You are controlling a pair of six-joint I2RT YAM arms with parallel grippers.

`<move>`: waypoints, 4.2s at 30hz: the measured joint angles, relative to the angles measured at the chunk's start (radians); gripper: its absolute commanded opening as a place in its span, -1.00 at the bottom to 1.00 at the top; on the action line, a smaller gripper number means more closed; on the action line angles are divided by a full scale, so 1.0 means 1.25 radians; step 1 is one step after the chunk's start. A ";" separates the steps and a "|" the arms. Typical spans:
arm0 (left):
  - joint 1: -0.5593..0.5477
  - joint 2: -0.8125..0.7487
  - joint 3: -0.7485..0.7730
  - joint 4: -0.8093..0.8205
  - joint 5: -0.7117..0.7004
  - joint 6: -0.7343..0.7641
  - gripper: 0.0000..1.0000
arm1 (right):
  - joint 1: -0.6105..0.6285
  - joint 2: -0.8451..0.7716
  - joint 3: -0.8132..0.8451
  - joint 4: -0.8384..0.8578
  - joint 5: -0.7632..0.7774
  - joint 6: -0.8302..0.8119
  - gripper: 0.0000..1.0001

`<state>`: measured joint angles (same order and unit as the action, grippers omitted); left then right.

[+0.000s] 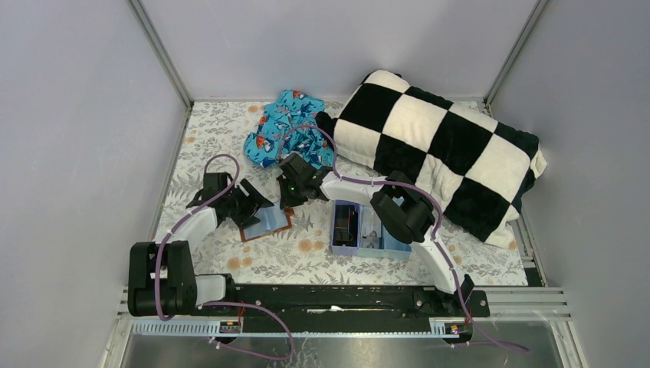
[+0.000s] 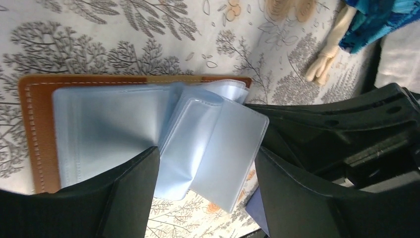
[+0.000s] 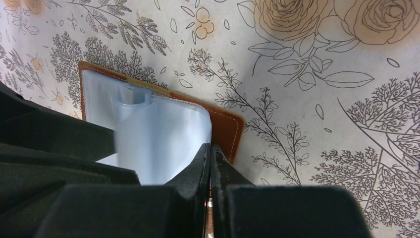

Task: Take the credit cards out of the card holder
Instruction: Remove the credit card from the card holder.

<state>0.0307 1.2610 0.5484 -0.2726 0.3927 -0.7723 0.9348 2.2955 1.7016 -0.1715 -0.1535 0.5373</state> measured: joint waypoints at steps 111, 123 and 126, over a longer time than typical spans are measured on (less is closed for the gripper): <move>-0.134 -0.032 0.034 -0.004 -0.020 -0.026 0.52 | -0.073 -0.235 -0.253 -0.040 0.114 0.021 0.18; -0.134 -0.062 0.055 -0.007 -0.039 -0.032 0.50 | -0.073 -0.342 -0.258 -0.040 0.132 0.014 0.05; -0.134 -0.055 0.055 -0.005 -0.041 -0.033 0.55 | -0.072 -0.342 -0.258 -0.035 0.106 0.017 0.04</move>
<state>-0.1368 1.1923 0.6174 -0.2787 0.3412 -0.8131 0.8444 1.8675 1.3785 -0.2153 -0.0216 0.5583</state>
